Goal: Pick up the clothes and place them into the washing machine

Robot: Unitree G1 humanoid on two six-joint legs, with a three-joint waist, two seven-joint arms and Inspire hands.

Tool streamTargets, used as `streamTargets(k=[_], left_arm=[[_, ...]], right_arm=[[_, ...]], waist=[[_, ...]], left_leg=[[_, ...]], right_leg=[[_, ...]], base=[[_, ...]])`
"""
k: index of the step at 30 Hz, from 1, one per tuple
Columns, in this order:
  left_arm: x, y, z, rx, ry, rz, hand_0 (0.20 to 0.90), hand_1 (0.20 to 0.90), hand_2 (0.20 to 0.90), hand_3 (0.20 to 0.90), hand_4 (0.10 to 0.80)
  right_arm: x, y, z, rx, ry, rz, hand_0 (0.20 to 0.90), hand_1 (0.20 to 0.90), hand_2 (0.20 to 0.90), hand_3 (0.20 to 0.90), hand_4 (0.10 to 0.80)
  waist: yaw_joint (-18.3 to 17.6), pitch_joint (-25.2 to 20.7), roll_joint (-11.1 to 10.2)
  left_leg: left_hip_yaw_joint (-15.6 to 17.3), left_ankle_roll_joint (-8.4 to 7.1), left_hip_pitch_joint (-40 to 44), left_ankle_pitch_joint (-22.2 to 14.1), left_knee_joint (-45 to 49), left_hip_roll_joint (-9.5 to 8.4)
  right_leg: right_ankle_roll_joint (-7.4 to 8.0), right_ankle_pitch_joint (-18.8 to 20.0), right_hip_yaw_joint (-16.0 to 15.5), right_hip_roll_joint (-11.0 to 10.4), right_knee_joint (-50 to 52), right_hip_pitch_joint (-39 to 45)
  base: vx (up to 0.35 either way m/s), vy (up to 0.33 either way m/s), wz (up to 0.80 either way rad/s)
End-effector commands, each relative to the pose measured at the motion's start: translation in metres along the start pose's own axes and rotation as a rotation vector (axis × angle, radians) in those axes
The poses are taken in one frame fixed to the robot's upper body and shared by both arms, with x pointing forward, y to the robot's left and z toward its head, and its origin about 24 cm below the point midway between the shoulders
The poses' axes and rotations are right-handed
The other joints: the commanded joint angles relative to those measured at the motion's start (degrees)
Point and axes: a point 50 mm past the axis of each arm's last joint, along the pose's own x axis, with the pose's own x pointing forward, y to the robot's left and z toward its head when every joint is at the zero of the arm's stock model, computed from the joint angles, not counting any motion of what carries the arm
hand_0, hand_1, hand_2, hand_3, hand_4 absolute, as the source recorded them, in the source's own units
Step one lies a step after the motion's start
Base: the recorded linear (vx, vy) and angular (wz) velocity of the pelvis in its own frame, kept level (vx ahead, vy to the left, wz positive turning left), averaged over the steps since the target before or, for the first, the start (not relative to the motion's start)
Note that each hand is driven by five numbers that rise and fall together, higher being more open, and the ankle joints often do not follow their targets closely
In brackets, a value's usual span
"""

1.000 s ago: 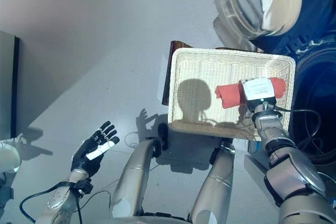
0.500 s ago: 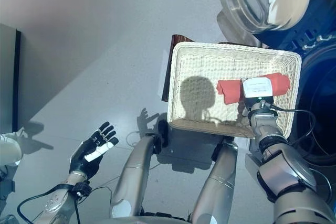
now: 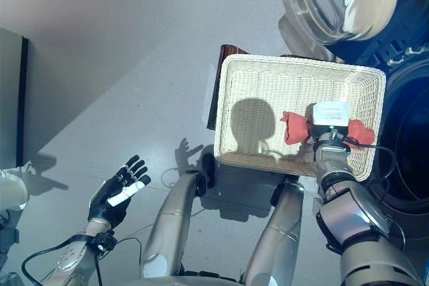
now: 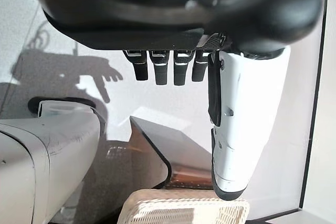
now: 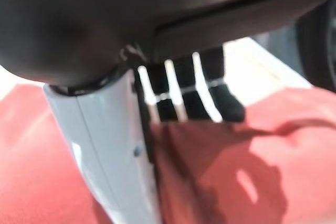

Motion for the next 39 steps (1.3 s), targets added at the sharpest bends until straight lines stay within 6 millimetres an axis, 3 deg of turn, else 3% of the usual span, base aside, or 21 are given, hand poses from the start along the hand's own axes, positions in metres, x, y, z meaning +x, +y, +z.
streamTargets(k=[1,4,5,11,15,19,23,26,29,35,36,39], left_arm=[[-0.01,0.016,0.027,0.078,-0.134,0.044,0.9,0.9,0.9,0.9,0.8],[-0.009,0.018,0.026,0.078,-0.136,0.061,0.9,0.9,0.9,0.9,0.8],[-0.01,0.019,0.027,0.077,-0.141,0.069,0.9,0.9,0.9,0.9,0.8],[-0.01,0.027,0.023,0.068,-0.132,0.132,0.9,0.9,0.9,0.9,0.8],[-0.01,0.032,0.016,0.043,-0.11,0.174,0.9,0.9,0.9,0.9,0.8],[-0.01,0.031,0.007,0.01,-0.069,0.182,0.9,0.9,0.9,0.9,0.8],[-0.007,0.025,0.001,-0.027,-0.053,0.162,0.9,0.9,0.9,0.9,0.8],[-0.007,0.02,-0.004,-0.047,-0.026,0.15,0.9,0.9,0.9,0.9,0.8],[-0.008,0.018,-0.008,-0.053,0.011,0.138,0.9,0.9,0.9,0.9,0.8],[-0.008,0.013,-0.009,-0.041,0.037,0.11,0.9,0.9,0.9,0.9,0.8],[-0.008,0.012,-0.01,-0.042,0.042,0.105,0.9,0.9,0.9,0.9,0.8],[-0.009,0.01,-0.01,-0.037,0.051,0.097,0.9,0.9,0.9,0.9,0.8]], right_arm=[[0.003,-0.013,-0.018,0.045,0.088,-0.121,0.2,0.2,0.2,0.2,0.3],[0.001,-0.011,-0.02,0.223,0.157,-0.144,0.2,0.2,0.2,0.2,0.3],[0.0,-0.011,-0.02,0.32,0.184,-0.165,0.2,0.2,0.2,0.2,0.3],[-0.013,-0.004,-0.028,0.792,0.318,-0.242,0.2,0.2,0.2,0.2,0.3],[-0.023,0.001,-0.042,1.33,0.483,-0.342,0.2,0.2,0.2,0.2,0.3],[-0.038,0.025,-0.053,1.785,0.661,-0.371,0.2,0.2,0.2,0.2,0.3],[-0.038,0.025,-0.068,2.237,0.812,-0.601,0.2,0.2,0.2,0.2,0.3],[-0.038,0.025,-0.079,2.464,0.929,-0.78,0.2,0.2,0.2,0.2,0.3],[-0.037,0.025,-0.089,2.572,1.05,-0.894,0.2,0.2,0.2,0.2,0.3],[-0.012,-0.023,-0.103,2.722,1.067,-1.098,0.2,0.2,0.2,0.2,0.3],[-0.011,-0.029,-0.104,-2.72,-1.052,1.126,0.2,0.2,0.2,0.2,0.3],[-0.011,-0.037,-0.113,-2.656,-1.011,1.168,0.2,0.2,0.2,0.2,0.3]], waist=[[-0.5,-2.5,1.2],[-0.8,-2.7,0.9],[-1.1,-2.6,0.7],[-2.6,-3.5,-0.6],[-3.7,-4.1,-1.4],[-4.4,-4.9,-1.9],[-4.4,-5.5,-1.8],[-4.0,-5.6,-1.3],[-3.6,-5.9,-0.7],[-2.6,-6.5,1.0],[-2.5,-6.5,1.4],[-2.4,-6.8,1.9]], left_leg=[[-3.8,-5.97,0.9,7.0,-10.3,3.63],[-3.6,-5.94,1.6,7.4,-11.2,3.76],[-3.2,-5.59,1.8,10.0,-13.0,3.73],[-3.1,-5.72,5.5,11.3,-17.7,3.72],[-3.0,-5.87,7.7,11.6,-19.6,3.81],[-2.8,-6.06,10.3,11.6,-21.2,4.04],[-2.6,-6.39,12.5,11.5,-22.6,4.06],[-2.5,-6.43,13.1,10.9,-22.4,3.83],[-2.4,-6.4,13.2,10.3,-21.7,3.65],[-1.4,-6.17,13.1,10.0,-21.7,3.45],[-1.2,-6.13,13.2,10.0,-21.8,3.4],[-1.1,-6.12,13.1,10.1,-22.1,3.21]], right_leg=[[0.17,-3.4,1.7,0.2,3.4,0.2],[0.29,-2.8,1.4,0.2,2.2,1.0],[-0.02,-0.2,1.1,0.3,0.1,1.3],[0.29,1.1,0.4,0.7,-4.4,5.2],[0.57,1.3,-0.1,0.9,-6.8,7.7],[0.69,1.3,-0.7,1.1,-8.8,10.2],[0.98,1.0,-1.3,0.9,-10.2,12.5],[1.1,0.5,-1.1,0.7,-10.0,13.1],[1.01,-0.1,-0.6,0.7,-9.4,13.0],[1.3,0.0,0.1,0.4,-9.8,12.4],[1.35,-0.1,0.2,0.4,-9.8,12.3],[1.41,-0.3,0.2,0.2,-9.5,12.0]], base=[[0.0,0.0,0.0],[-0.025,0.011,-0.02],[-0.076,0.026,-0.02],[0.033,-0.007,-0.05],[0.058,-0.024,-0.02],[0.088,-0.025,-0.07],[0.067,-0.019,-0.09],[0.043,-0.011,-0.08],[0.011,0.002,-0.01],[0.002,0.013,-0.01],[0.009,0.03,-0.05],[0.0,0.0,0.0]])
